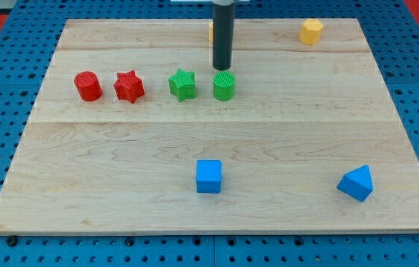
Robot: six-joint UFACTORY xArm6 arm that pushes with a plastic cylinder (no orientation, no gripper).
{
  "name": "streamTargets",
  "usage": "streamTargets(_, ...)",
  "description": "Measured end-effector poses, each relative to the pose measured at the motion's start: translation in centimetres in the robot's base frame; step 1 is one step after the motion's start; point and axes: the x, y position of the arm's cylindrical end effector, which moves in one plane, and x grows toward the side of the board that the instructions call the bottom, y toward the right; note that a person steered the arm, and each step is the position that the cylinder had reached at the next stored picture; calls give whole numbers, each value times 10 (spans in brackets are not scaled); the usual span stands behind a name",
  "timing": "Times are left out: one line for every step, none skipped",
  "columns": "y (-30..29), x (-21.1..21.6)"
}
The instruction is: Point at the yellow heart
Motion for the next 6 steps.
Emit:
streamTargets(-52,-23)
streamTargets(-88,-56)
streamTargets(-83,-109)
streamTargets(-53,-111)
streamTargets(0,-103)
streamTargets(35,-81)
